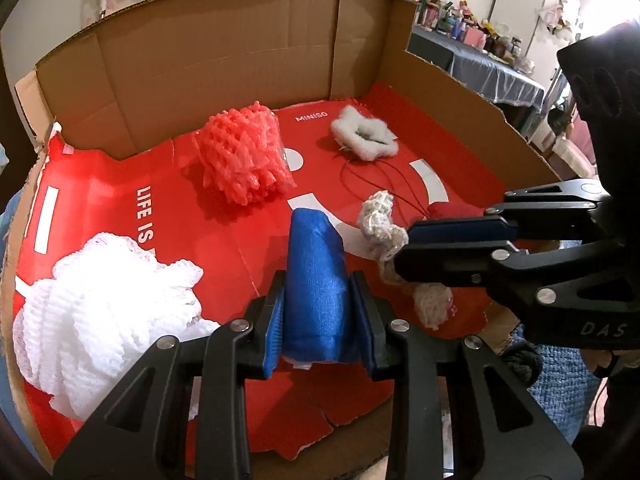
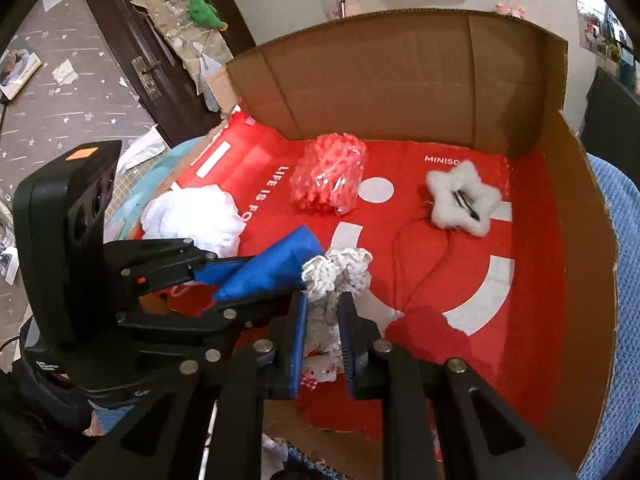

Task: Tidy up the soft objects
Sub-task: 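Carry the blue towel with the left tool while the right tool carries the scrunchie into the box, then open the left tool releasing the towel while the right tool releases the scrunchie in the box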

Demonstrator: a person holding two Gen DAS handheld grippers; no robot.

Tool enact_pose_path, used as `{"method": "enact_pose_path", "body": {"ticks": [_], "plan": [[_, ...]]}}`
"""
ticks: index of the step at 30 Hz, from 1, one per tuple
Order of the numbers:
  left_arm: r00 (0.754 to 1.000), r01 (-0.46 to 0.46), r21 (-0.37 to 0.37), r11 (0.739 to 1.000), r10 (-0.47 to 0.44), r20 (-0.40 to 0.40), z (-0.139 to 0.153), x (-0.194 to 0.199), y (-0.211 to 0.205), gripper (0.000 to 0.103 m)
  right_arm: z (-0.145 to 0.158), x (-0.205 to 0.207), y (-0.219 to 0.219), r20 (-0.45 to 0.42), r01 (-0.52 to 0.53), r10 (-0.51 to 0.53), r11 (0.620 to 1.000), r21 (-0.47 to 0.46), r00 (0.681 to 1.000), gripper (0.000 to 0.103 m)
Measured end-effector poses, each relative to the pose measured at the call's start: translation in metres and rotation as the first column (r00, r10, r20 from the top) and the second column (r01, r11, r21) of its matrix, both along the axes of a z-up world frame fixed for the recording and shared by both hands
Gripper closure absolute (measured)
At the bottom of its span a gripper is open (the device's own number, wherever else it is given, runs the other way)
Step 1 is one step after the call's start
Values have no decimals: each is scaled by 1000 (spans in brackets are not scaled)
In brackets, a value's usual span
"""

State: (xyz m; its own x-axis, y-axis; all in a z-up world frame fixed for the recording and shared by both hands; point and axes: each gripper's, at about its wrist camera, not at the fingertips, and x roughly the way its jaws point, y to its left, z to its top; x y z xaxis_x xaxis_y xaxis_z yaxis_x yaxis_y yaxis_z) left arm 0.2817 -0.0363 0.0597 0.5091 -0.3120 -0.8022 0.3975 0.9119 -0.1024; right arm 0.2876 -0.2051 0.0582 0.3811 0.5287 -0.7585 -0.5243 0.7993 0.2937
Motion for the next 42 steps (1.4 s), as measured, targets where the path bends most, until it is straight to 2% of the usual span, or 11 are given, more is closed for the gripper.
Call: {"method": "enact_pose_path", "body": {"ticks": [11, 15, 17, 22, 27, 30, 35, 42], "plan": [[1000, 6, 47, 999, -7, 20, -1, -2, -7, 72, -4, 4, 0, -31, -7, 7, 1000, 11, 1000, 79], [999, 10, 64, 998, -12, 38, 0, -4, -10, 56, -5, 4, -2, -35, -10, 10, 1000, 16, 999, 79], [999, 10, 81, 997, -14, 53, 1, -4, -12, 56, -4, 3, -2, -36, -10, 11, 1000, 16, 999, 79], [999, 5, 69, 998, -8, 45, 2, -3, -11, 56, -3, 2, -3, -37, -9, 9, 1000, 17, 999, 77], [999, -6, 59, 998, 3, 46, 3, -2, -9, 56, -1, 1, -4, -36, -6, 7, 1000, 20, 999, 65], [999, -15, 52, 999, 12, 51, 6, -3, -7, 50, 1, 0, -5, -31, -5, 5, 1000, 18, 1000, 61], [998, -14, 46, 999, 11, 61, 10, -6, -7, 50, 4, -1, -6, -26, 0, 0, 1000, 25, 1000, 60], [996, -26, 21, 999, 24, 89, 22, -18, -4, 41, 23, -11, -18, 10, 33, -34, 998, 52, 999, 47]]}}
